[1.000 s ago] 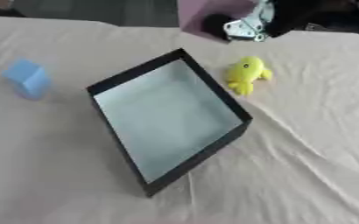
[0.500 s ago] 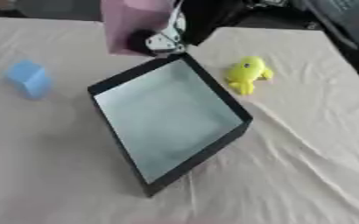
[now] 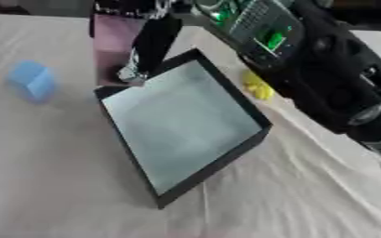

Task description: Pick up objects on the table and place them in the box.

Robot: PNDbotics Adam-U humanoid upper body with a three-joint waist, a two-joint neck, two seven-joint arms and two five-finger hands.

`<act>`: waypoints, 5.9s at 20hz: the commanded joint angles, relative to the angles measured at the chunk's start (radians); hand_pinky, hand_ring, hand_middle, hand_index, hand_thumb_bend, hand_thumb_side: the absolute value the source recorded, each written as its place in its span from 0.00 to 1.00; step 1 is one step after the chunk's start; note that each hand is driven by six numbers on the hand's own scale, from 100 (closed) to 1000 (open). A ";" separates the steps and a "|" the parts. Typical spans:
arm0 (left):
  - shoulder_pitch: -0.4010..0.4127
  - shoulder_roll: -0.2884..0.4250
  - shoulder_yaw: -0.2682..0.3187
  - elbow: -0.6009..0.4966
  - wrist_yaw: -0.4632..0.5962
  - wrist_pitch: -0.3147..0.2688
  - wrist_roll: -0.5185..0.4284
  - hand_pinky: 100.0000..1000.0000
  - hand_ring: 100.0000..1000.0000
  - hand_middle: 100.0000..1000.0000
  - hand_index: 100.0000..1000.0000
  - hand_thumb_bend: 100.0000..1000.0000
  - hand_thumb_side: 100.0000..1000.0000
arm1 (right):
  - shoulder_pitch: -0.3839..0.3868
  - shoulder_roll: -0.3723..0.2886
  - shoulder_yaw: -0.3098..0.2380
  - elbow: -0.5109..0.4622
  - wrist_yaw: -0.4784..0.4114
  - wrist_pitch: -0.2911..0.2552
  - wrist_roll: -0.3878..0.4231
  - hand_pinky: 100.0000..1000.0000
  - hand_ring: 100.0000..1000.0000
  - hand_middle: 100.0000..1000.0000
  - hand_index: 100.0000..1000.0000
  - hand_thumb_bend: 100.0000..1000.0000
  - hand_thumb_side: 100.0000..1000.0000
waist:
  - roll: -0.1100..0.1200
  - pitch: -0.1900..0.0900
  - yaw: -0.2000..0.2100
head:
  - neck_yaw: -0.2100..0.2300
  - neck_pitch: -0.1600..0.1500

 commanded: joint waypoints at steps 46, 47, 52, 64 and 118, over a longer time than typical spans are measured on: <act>-0.009 0.004 0.012 -0.011 -0.003 0.000 -0.007 0.81 0.72 0.75 0.75 0.00 0.78 | 0.167 -0.184 -0.195 0.091 0.101 -0.242 -0.114 0.87 0.82 0.74 0.88 0.43 0.30 | 0.019 0.005 -0.016 | 0.008 -0.001; -0.008 0.005 0.013 -0.011 -0.004 0.001 -0.006 0.81 0.72 0.75 0.75 0.00 0.78 | 0.170 -0.213 -0.210 0.077 0.080 -0.233 -0.108 0.88 0.82 0.75 0.88 0.43 0.30 | 0.019 0.004 -0.017 | 0.010 -0.001; -0.007 0.012 0.016 -0.013 -0.005 -0.002 -0.001 0.81 0.72 0.75 0.75 0.00 0.78 | 0.201 -0.310 -0.267 0.084 0.027 -0.232 -0.084 0.89 0.84 0.77 0.89 0.42 0.29 | 0.023 0.001 -0.024 | 0.022 -0.001; -0.006 0.017 0.020 -0.015 -0.002 -0.009 0.010 0.81 0.72 0.75 0.75 0.00 0.77 | 0.212 -0.330 -0.318 0.254 0.167 -0.402 -0.056 0.89 0.87 0.80 0.90 0.40 0.27 | 0.048 0.001 -0.026 | 0.056 -0.001; -0.007 -0.014 0.012 -0.009 0.002 -0.007 -0.016 0.82 0.72 0.75 0.75 0.00 0.78 | 0.092 -0.122 -0.418 0.787 0.690 -0.563 -0.220 0.83 0.77 0.57 0.74 0.37 0.22 | 0.052 0.032 -0.007 | 0.033 -0.001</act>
